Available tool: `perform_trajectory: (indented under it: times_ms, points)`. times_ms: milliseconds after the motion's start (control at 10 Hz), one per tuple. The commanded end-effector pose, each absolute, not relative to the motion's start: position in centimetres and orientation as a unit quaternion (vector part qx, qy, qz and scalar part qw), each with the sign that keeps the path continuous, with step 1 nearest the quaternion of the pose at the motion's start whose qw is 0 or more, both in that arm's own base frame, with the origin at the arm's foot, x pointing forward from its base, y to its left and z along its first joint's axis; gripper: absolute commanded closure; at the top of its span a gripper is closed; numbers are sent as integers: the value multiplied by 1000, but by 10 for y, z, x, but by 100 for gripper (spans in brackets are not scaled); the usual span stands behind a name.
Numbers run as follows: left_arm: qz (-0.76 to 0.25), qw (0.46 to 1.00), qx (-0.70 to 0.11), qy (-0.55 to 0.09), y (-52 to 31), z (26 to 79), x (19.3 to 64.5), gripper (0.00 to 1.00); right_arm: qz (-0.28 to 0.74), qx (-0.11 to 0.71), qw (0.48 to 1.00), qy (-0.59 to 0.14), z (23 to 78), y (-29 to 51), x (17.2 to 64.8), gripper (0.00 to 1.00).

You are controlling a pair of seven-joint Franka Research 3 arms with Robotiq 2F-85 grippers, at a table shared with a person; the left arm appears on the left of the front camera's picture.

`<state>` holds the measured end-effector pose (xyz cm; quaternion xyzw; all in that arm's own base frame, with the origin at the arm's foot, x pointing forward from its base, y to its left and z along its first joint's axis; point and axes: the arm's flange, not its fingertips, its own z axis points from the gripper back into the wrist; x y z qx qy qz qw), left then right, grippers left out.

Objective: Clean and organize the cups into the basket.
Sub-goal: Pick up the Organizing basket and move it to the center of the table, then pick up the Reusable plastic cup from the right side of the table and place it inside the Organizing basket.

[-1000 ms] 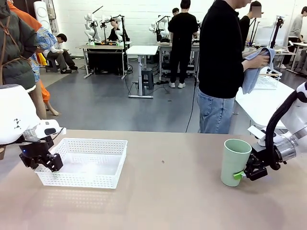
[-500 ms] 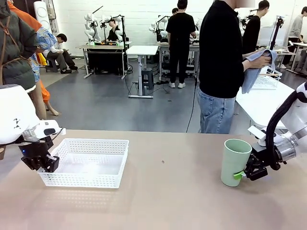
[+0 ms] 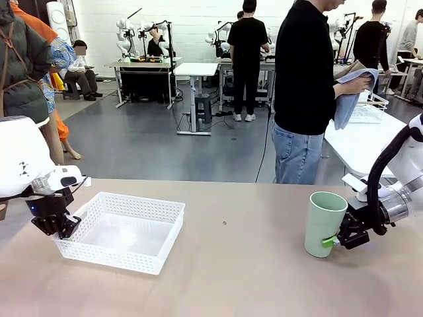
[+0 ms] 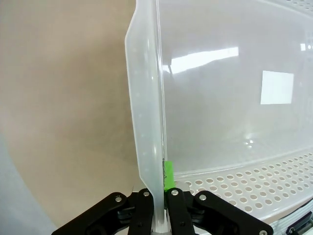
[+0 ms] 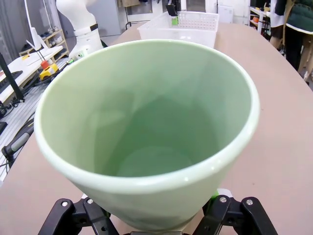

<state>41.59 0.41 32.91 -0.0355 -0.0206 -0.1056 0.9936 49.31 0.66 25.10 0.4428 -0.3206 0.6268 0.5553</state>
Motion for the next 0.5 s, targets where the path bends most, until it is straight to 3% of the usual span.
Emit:
perform_trajectory:
  times_ms: [0, 100, 400]
  points:
    - [-112, 993, -41, -15, 3, 328, 419, 100, 640, 443, 541, -319, 250, 0, 490, 100]
    - [-105, 993, -44, -23, -1, 327, 418, 100, 632, 437, 558, -315, 257, -1, 486, 73]
    - [-68, 996, -50, -3, -43, 336, 409, 100, 604, 415, 579, -357, 330, -5, 435, 73]
